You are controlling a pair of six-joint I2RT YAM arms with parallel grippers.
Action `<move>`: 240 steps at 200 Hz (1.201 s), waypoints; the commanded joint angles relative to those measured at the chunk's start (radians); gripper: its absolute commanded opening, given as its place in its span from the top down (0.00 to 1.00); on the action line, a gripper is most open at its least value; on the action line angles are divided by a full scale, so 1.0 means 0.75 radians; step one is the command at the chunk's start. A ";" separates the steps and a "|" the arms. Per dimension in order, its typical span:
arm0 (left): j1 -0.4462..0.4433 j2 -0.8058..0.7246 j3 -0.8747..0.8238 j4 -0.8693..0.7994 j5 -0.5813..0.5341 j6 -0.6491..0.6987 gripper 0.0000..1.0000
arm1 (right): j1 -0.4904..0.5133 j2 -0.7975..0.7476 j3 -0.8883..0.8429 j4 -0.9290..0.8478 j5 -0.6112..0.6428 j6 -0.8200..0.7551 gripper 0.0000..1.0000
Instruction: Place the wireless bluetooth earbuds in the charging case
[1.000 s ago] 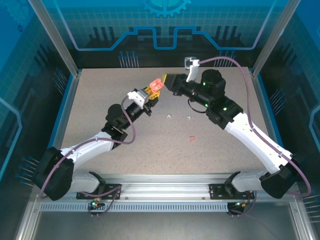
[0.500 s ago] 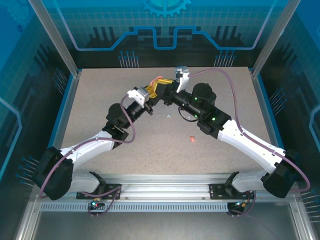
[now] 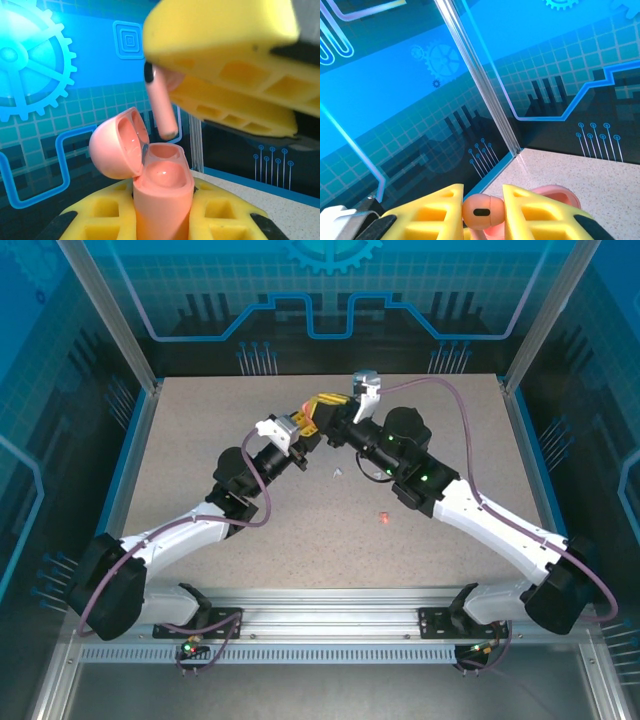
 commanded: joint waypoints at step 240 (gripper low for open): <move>-0.021 -0.008 0.068 0.025 -0.075 -0.048 1.00 | -0.040 -0.014 -0.167 0.004 -0.048 0.044 0.77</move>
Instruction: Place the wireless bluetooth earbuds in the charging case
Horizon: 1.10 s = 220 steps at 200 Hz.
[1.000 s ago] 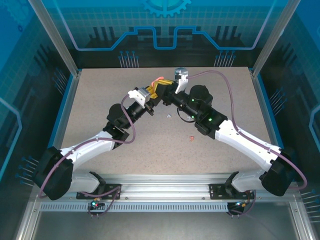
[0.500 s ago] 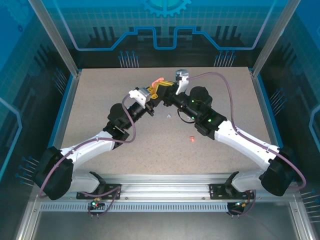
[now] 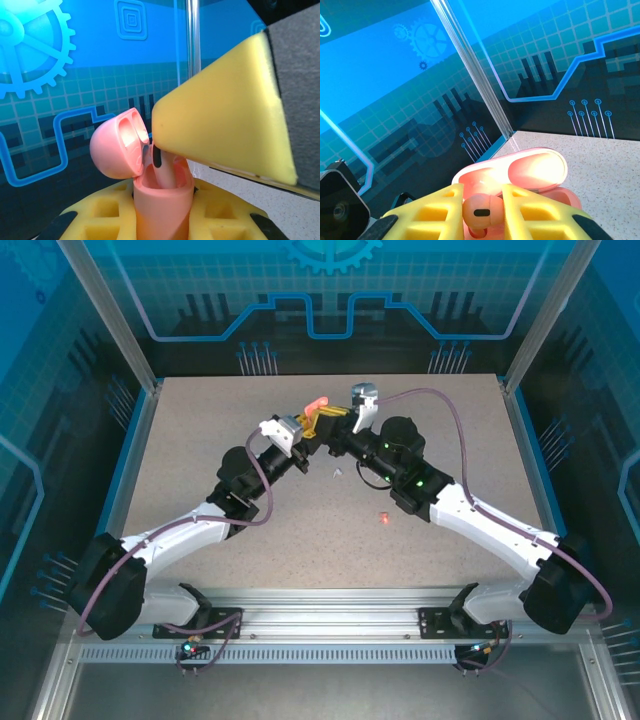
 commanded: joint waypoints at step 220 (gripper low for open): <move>-0.007 -0.098 -0.154 0.126 -0.078 -0.068 1.00 | -0.428 -0.279 0.079 -1.005 -0.029 0.338 0.21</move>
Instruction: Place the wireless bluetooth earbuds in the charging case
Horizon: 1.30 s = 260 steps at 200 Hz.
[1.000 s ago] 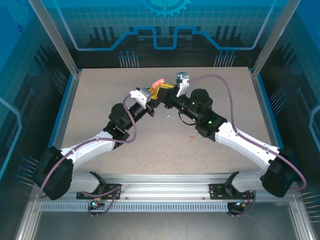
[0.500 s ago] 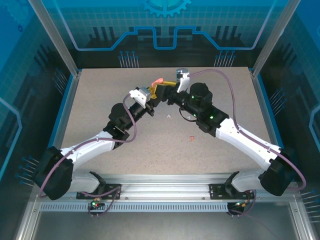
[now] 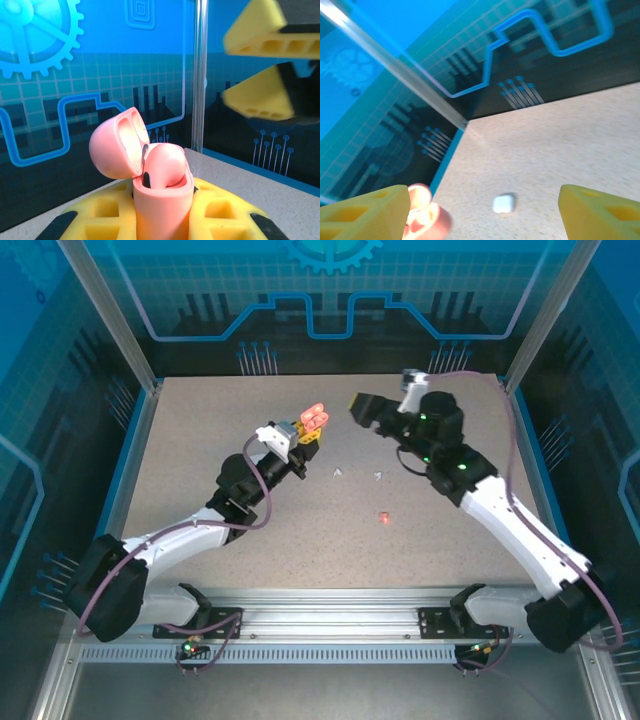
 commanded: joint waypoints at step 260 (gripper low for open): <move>-0.006 -0.188 -0.138 0.094 -0.062 -0.003 1.00 | 0.106 0.931 0.078 -1.012 0.297 0.248 0.47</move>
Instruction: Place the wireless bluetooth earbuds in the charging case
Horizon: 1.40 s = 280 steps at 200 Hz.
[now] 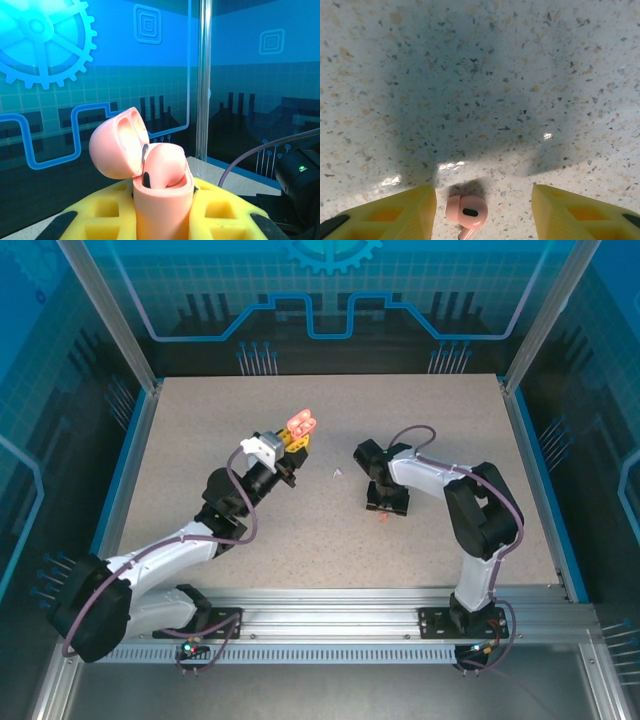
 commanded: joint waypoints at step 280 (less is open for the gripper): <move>-0.006 -0.036 0.009 0.038 -0.013 0.017 1.00 | 0.022 -0.128 -0.187 0.109 -0.053 0.059 0.68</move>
